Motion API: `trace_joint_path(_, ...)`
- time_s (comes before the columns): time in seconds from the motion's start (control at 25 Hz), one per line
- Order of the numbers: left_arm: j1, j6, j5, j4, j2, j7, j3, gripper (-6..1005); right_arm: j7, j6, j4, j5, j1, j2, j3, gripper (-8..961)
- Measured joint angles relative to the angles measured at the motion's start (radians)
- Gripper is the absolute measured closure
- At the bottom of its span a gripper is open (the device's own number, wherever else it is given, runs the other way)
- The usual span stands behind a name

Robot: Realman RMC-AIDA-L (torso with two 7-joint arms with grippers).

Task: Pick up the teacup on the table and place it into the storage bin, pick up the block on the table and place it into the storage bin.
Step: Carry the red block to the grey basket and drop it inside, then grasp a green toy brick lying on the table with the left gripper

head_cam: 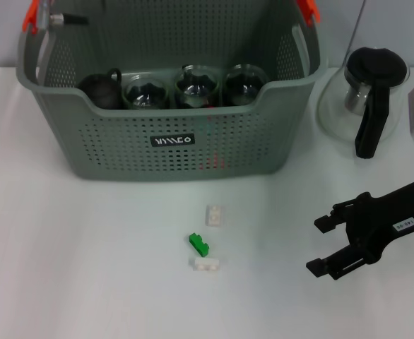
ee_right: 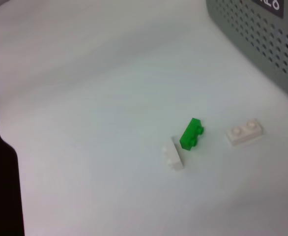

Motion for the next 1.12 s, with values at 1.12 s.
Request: trace_joint_path(1.12, 0.116, 0.302, 0.200, -0.102, -0.070, -0.399, 0.523, 87, -0.019, 0.026, 0.026, -0.058, 0.013, 0.005, 0.035, 8)
